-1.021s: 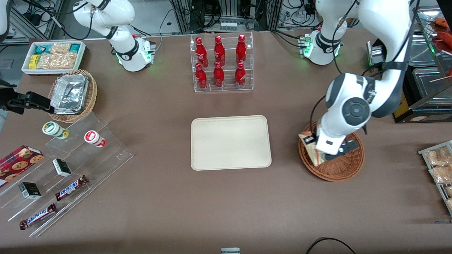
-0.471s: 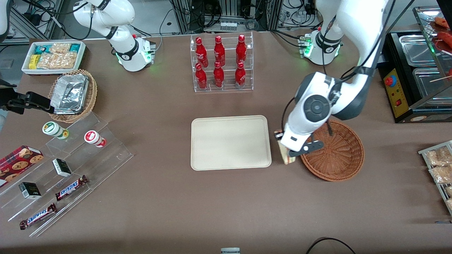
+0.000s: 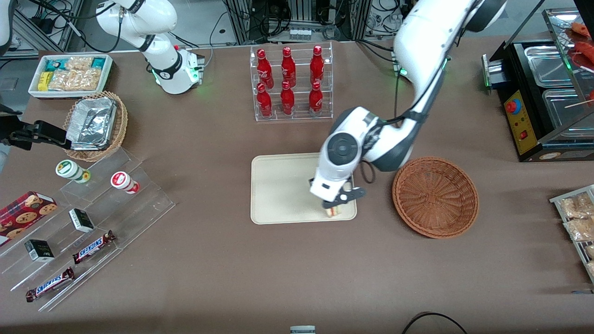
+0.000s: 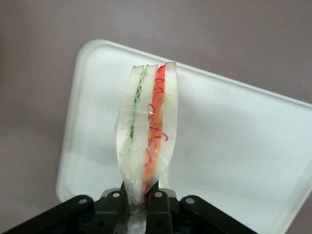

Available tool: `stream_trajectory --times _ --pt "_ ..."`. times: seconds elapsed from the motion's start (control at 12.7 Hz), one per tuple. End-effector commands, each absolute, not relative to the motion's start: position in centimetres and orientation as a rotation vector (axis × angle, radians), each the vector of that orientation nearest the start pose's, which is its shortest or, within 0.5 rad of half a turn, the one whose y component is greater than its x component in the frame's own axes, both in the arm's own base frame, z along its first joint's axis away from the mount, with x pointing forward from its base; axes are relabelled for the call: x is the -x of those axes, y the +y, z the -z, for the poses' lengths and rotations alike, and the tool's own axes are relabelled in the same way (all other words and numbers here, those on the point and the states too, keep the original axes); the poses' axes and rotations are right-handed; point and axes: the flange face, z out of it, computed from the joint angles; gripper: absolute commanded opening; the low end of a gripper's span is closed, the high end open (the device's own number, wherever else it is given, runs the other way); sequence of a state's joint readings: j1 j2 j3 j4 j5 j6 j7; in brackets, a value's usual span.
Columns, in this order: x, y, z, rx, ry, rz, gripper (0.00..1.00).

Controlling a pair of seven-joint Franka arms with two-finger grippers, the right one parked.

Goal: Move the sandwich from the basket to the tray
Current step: 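Carry the held sandwich over to the cream tray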

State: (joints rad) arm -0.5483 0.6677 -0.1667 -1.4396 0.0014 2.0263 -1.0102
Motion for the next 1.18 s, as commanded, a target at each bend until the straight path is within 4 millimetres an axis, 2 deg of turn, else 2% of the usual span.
stream_trajectory --times 0.0,0.16,0.39,0.71,1.1 --pt "-55.1 -48.7 -29.1 3.117 -0.541 -0.153 0.0" --pt "-53.6 -51.0 -28.3 3.111 -0.529 -0.146 0.0" --pt "-52.1 -52.5 -27.7 3.099 -0.514 -0.144 0.0" --pt "-51.7 -52.5 -26.3 3.062 -0.503 -0.127 0.0" --pt "-51.7 -52.4 -25.6 3.047 -0.539 -0.134 0.0"
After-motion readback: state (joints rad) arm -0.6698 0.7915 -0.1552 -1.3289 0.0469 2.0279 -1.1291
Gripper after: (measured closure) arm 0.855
